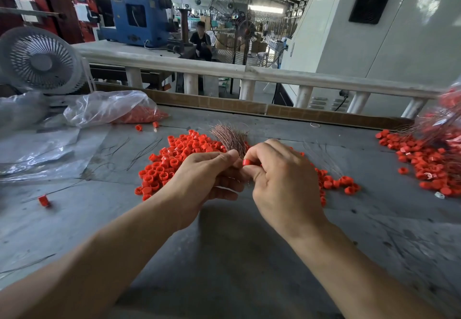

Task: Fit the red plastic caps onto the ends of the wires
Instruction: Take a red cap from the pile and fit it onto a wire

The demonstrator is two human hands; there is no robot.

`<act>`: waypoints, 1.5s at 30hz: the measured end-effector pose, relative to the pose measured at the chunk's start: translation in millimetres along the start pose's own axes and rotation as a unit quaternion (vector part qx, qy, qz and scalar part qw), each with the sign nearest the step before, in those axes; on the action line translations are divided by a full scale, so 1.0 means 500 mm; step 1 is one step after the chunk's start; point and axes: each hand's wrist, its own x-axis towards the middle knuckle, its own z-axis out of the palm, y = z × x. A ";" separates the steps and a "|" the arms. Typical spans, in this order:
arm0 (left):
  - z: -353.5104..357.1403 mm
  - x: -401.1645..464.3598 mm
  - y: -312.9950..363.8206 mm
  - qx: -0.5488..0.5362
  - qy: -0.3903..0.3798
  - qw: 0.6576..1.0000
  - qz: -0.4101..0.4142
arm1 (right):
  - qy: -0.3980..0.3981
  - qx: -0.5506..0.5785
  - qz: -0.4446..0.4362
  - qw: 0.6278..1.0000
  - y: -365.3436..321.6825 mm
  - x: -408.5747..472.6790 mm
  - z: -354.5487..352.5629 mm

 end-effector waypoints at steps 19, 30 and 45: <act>0.007 0.002 0.005 -0.023 -0.021 0.999 0.014 | 0.010 0.016 -0.072 0.997 -0.004 -0.005 -0.001; -0.001 0.007 0.003 -0.050 -0.071 0.992 0.088 | -0.011 0.074 -0.042 0.996 -0.012 -0.004 0.002; -0.012 0.014 -0.006 -0.016 0.067 0.988 0.139 | -0.037 0.157 0.013 0.987 0.002 -0.005 0.011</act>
